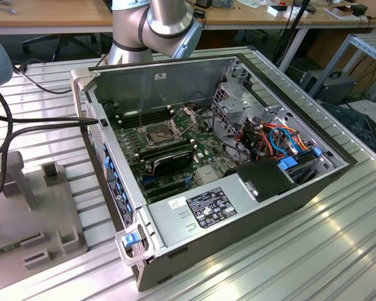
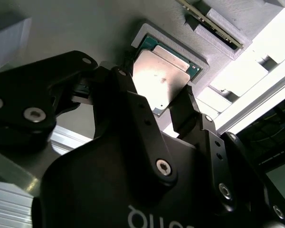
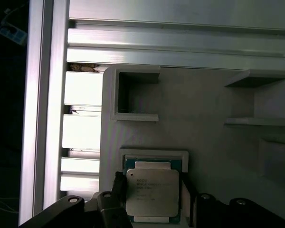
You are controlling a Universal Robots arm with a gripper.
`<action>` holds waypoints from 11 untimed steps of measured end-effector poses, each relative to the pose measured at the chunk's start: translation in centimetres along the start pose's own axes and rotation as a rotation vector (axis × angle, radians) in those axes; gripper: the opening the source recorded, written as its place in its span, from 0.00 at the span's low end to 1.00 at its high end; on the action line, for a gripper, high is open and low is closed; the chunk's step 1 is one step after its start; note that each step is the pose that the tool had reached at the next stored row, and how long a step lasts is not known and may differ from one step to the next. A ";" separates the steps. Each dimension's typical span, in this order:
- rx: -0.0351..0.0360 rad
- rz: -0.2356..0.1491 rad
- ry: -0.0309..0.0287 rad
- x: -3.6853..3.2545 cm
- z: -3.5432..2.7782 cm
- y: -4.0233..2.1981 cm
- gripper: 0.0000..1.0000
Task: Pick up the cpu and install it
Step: 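Pick up the cpu and move it towards the insertion slot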
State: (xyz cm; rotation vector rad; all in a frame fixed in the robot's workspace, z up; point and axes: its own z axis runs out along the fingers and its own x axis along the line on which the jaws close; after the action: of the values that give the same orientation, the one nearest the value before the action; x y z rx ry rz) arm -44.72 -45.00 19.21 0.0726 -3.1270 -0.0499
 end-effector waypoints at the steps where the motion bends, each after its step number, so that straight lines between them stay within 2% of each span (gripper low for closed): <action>1: 0.0001 0.000 0.0002 0.00 -0.01 0.00 0.55; 6: 0.0001 0.000 0.0001 0.00 -0.03 0.00 0.56; 7: 0.0001 0.000 0.0001 0.00 -0.03 0.00 0.62; 11: 0.0001 0.000 0.0001 0.00 -0.05 0.00 0.62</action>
State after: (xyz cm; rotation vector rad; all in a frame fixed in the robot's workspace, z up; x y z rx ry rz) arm -44.73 -45.00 19.25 0.0726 -3.1269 -0.0498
